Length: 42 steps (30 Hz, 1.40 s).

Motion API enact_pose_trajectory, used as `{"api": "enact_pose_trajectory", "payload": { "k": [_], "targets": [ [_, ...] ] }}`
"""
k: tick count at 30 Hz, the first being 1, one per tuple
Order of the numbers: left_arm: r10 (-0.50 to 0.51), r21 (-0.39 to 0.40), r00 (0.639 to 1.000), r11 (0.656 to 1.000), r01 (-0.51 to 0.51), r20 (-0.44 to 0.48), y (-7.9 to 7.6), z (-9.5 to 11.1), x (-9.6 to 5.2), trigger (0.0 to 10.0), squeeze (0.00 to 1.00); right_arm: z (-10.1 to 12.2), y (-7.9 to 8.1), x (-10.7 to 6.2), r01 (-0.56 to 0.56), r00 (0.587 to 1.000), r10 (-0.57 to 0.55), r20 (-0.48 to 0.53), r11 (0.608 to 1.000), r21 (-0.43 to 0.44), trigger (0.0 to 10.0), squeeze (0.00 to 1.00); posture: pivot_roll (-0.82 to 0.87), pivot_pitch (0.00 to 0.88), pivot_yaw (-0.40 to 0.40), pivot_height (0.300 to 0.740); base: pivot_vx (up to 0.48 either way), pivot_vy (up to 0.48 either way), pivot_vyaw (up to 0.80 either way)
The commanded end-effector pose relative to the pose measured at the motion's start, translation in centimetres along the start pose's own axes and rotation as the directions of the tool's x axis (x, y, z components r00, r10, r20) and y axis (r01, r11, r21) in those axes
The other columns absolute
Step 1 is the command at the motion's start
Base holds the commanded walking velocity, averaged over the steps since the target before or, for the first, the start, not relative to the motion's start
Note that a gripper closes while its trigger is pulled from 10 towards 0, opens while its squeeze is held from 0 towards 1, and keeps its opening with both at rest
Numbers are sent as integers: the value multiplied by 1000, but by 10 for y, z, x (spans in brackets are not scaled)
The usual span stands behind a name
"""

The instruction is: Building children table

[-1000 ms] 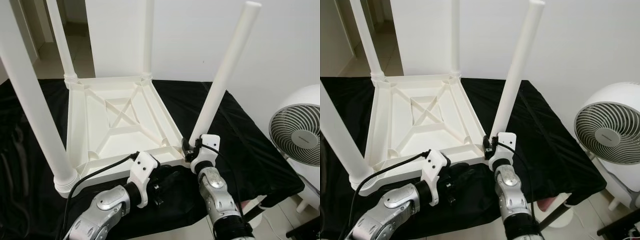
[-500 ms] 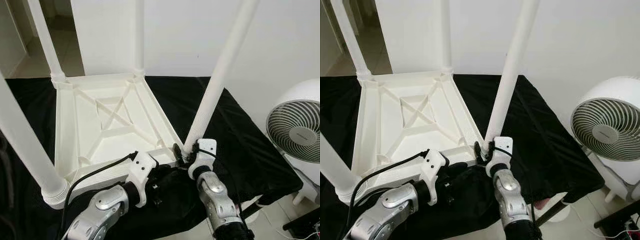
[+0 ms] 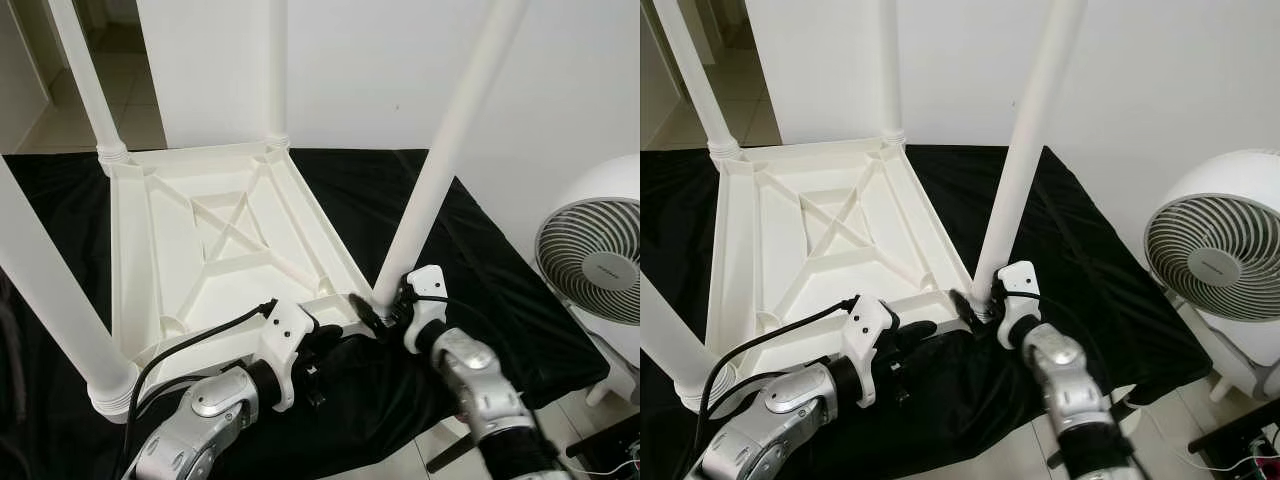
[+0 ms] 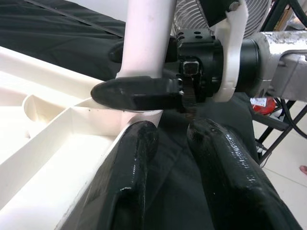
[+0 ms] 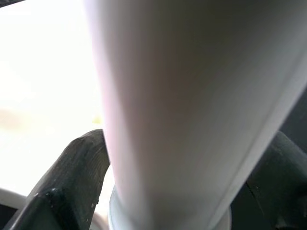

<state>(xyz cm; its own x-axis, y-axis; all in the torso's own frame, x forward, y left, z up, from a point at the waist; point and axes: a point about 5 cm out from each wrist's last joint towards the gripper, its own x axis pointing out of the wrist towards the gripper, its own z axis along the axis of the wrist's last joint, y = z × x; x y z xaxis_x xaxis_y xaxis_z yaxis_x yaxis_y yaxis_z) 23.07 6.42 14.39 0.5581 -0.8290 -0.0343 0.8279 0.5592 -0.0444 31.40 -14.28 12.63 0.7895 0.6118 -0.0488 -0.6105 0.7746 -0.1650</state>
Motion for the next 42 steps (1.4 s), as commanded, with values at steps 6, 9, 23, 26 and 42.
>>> {"api": "enact_pose_trajectory", "payload": {
  "k": [6, 9, 23, 26, 42],
  "targets": [
    [-29, 12, 1000, 1000, 29, -12, 0, 1, 1, 10000, 0, -6, -5, 0, -253, 966, 250, -70, 967, -38, 6549, 0, 32, 30, -47, 740, 0, 0, 0],
    [-27, 13, 1000, 1000, 27, -11, 0, 1, 1, 10000, 0, -8, -3, -1, -304, 951, 301, -77, 952, -36, 0, 0, 43, 28, -54, 740, 0, 0, 0],
    [-16, 7, 1000, 1000, 16, -8, -1, 1, 0, 10000, 0, -23, -3, -4, -198, 977, 195, -83, 980, -35, 0, 0, 39, 31, -55, 740, 0, 0, 0],
    [-18, 7, 1000, 1000, 18, -8, -1, 1, 0, 10000, 0, -23, -3, -3, -174, 982, 171, -78, 984, -38, 0, 0, 39, 31, -55, 740, 0, 0, 0],
    [-33, 8, 999, 999, 34, -8, -1, 1, 3, 10000, 0, -31, 17, -2, 462, 885, -451, -115, 883, 90, 0, 0, 29, 9, -67, 740, 0, 0, 0]
  ]
}}
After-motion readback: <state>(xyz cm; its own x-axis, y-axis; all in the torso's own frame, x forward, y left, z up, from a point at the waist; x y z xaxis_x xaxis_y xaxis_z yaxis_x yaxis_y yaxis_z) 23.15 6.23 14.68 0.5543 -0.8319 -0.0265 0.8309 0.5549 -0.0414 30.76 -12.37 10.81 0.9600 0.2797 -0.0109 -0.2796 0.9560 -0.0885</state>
